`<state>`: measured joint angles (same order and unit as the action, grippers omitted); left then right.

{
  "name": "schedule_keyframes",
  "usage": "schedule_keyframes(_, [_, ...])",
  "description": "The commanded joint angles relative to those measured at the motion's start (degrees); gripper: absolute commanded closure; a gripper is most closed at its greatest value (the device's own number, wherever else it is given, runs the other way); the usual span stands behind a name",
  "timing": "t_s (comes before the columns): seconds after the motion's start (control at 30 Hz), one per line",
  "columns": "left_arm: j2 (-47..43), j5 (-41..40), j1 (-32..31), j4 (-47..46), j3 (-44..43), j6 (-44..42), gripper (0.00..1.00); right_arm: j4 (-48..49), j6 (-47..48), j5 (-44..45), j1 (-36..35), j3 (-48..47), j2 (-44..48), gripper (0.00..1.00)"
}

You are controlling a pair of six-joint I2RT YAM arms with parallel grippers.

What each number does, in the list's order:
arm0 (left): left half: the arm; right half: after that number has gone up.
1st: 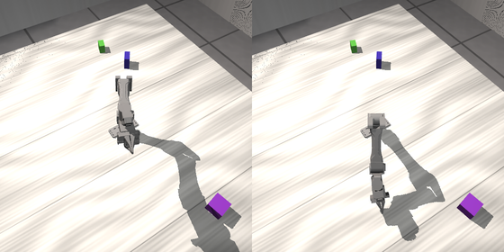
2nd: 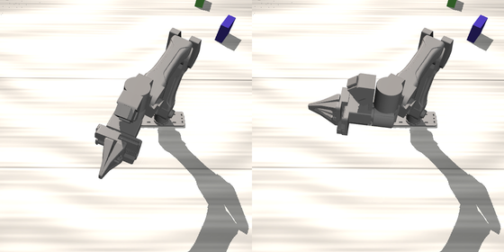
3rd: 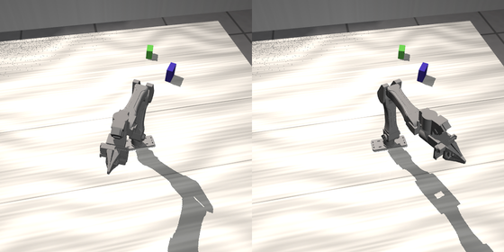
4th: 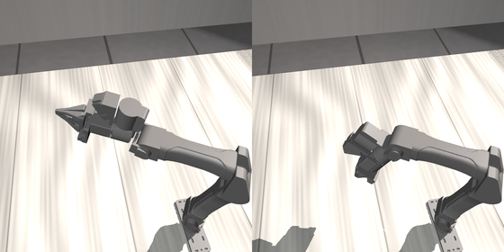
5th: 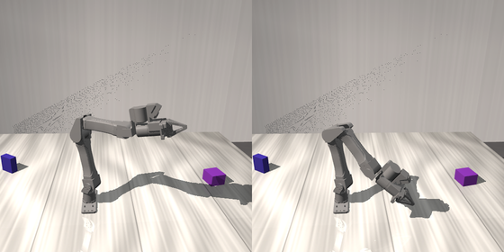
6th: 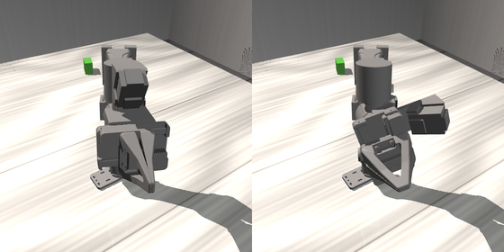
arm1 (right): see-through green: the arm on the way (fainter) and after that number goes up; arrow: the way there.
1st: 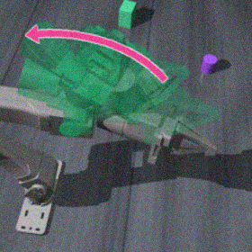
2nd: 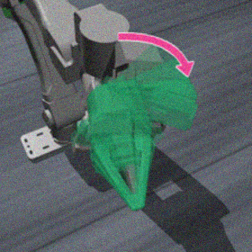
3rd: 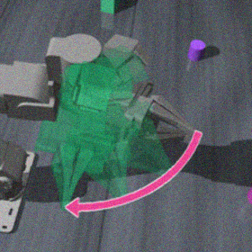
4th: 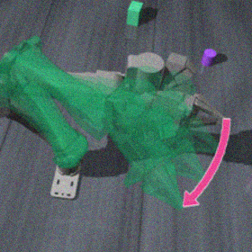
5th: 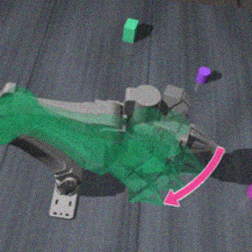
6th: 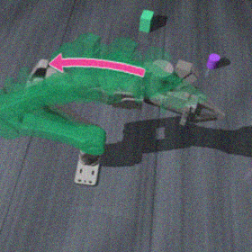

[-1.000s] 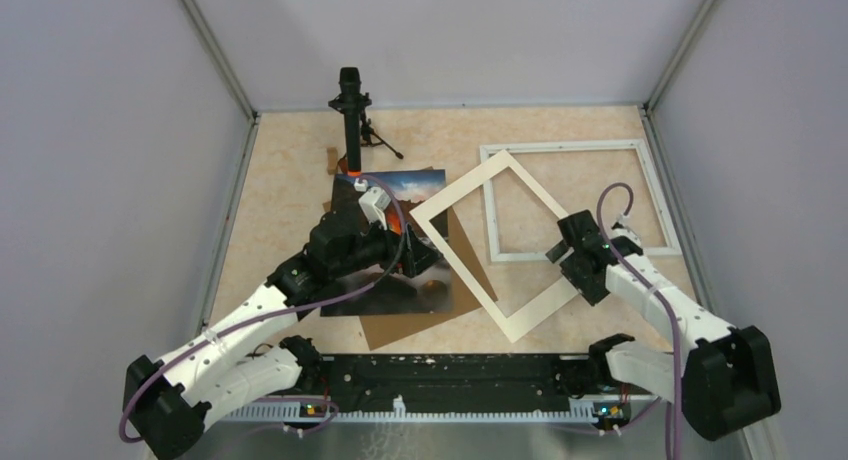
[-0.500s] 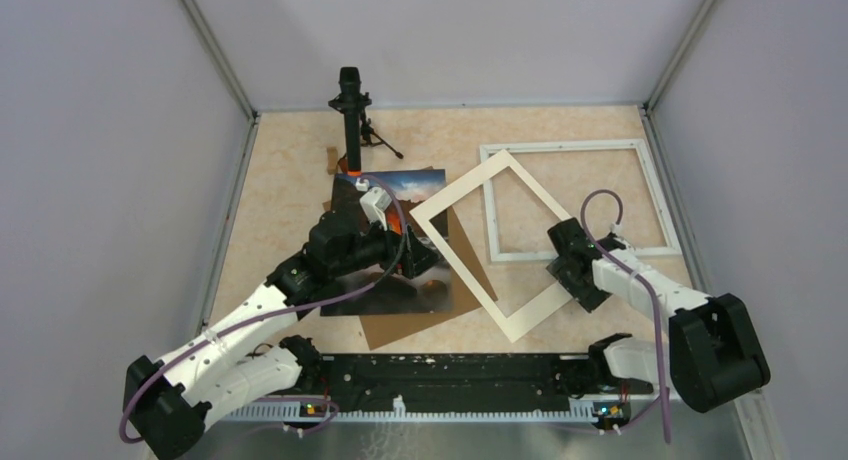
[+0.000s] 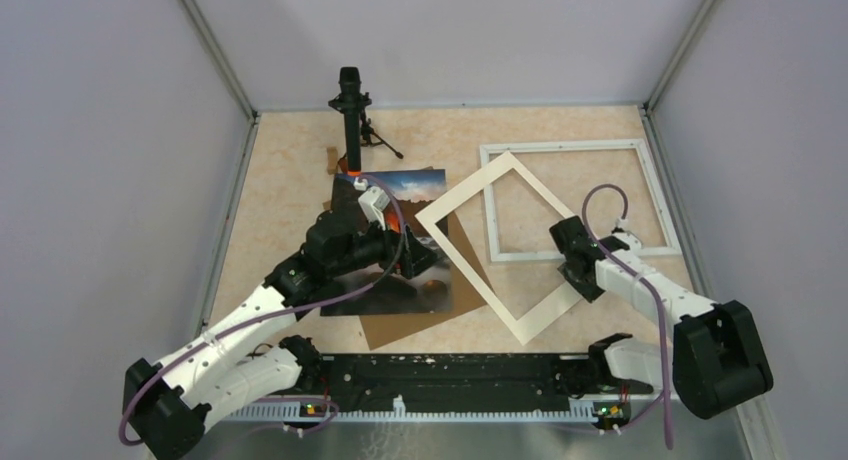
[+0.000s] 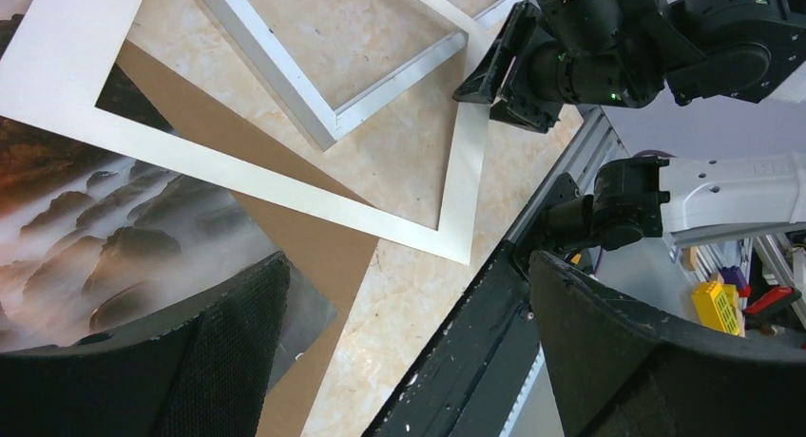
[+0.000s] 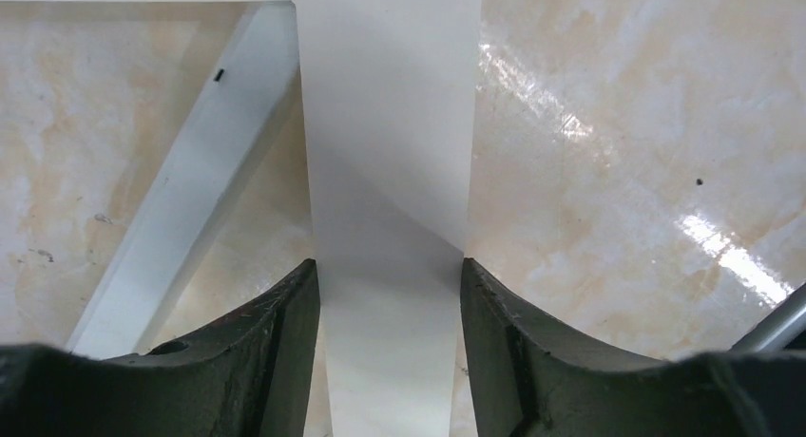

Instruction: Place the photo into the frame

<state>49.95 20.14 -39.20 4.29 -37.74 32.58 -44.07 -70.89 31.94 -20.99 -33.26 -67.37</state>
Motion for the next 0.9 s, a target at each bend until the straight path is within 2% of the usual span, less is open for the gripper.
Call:
schedule_keyframes(0.0, [-1.89,1.00,0.18,-2.82,-1.57,-1.89,0.02,-3.36,2.56,6.81,-0.24,-5.42,2.57,0.51])
schedule_keyframes(0.17, [-2.69,1.05,0.14,-3.51,-0.97,-2.17,0.02,-4.78,10.96,11.57,0.86,-11.39,4.46,0.51])
schedule_keyframes(0.23, [-3.10,0.83,-0.03,-3.67,-0.83,-2.45,0.02,-2.37,17.39,11.32,2.44,-13.46,5.12,0.52])
schedule_keyframes(0.33, [-4.03,0.17,-0.59,-3.51,-0.84,-2.93,0.02,6.12,32.66,6.15,6.74,-15.76,4.36,0.57])
schedule_keyframes(0.4, [-4.78,-0.14,-0.85,-3.50,-0.70,-3.11,0.02,7.76,40.39,2.56,9.97,-18.84,1.11,0.61])
schedule_keyframes(0.6, [-5.90,-0.89,-1.60,-3.50,-0.58,-3.13,0.02,6.38,64.95,-0.96,16.50,-28.73,-9.94,0.60])
schedule_keyframes(0.7, [-5.46,-1.46,-2.51,-3.51,-0.72,-3.22,0.02,7.83,67.98,-3.24,19.72,-33.96,-14.83,0.62])
schedule_keyframes(0.8, [-4.25,-1.51,-3.56,-3.09,-1.56,-3.43,0.02,6.44,74.66,-2.00,20.81,-43.41,-25.34,0.58])
schedule_keyframes(0.87, [-3.21,-1.22,-4.07,-2.27,-2.57,-3.61,0.02,7.06,79.56,2.04,20.79,-49.62,-32.46,0.43])
